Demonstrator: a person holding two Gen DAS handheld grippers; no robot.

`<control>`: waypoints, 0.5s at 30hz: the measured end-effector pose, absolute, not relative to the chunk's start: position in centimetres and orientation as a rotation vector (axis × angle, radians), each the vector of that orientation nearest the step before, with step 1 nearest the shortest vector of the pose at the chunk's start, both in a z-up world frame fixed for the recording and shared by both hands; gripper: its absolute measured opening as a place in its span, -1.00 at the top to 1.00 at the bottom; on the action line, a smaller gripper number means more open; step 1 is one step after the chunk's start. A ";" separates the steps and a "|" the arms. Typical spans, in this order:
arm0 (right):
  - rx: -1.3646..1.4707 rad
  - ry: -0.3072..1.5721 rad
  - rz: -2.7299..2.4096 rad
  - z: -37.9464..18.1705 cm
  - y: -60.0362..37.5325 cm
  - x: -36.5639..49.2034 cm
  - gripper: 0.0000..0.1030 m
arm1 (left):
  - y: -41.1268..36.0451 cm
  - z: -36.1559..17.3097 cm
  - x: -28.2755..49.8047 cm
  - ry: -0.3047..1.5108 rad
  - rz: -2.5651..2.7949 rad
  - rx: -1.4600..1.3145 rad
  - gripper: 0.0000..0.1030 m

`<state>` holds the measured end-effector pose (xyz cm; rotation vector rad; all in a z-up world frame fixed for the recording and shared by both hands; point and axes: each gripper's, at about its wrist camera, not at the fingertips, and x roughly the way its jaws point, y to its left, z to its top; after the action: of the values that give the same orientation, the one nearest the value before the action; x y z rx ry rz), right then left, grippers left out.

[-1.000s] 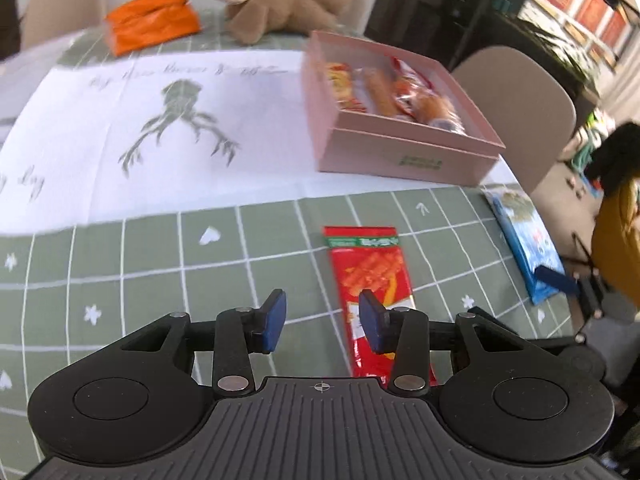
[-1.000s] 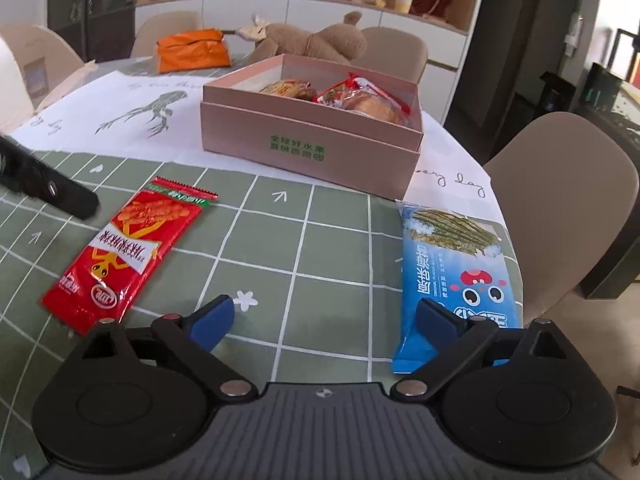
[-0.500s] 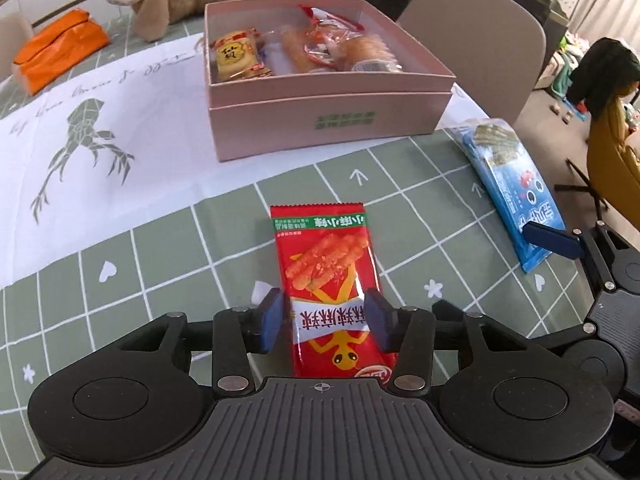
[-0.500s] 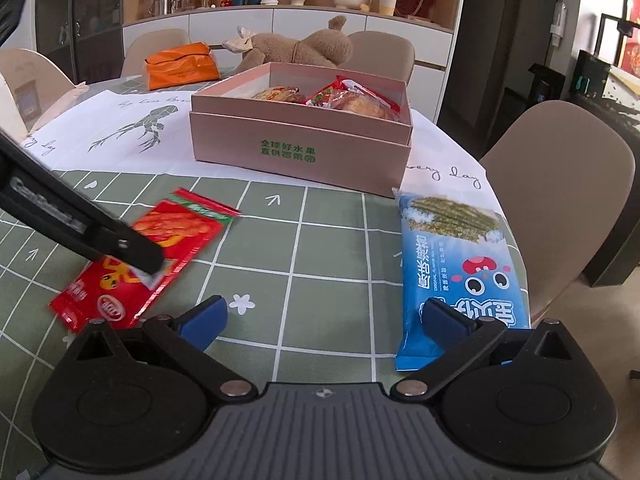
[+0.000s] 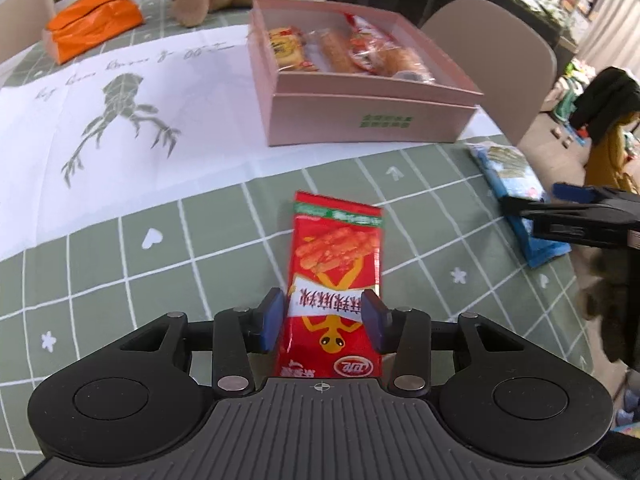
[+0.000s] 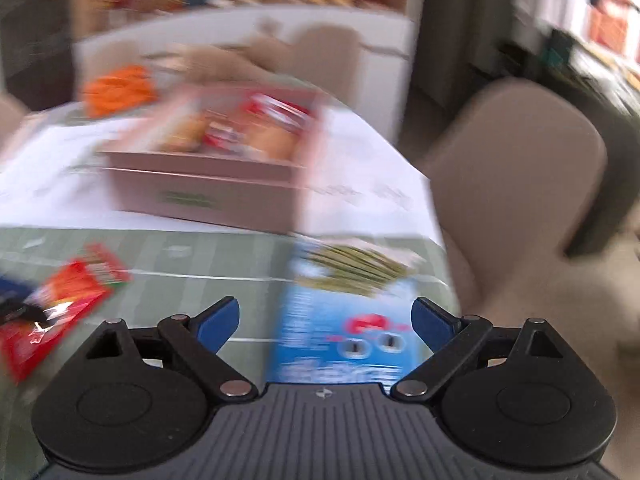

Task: Organize snacks
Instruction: 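Hold the seaweed packet in the right tool while the left holds the red packet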

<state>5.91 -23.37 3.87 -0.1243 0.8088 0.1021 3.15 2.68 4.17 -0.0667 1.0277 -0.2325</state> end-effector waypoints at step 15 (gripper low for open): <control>-0.147 0.865 0.344 2.6 -19.9 1.6 -0.84 | 0.0 3.7 4.6 1.055 -0.235 -0.004 0.01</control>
<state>1.62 -19.86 2.56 -0.1470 0.8645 0.3438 4.63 0.02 3.73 -0.0039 1.0555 -0.2350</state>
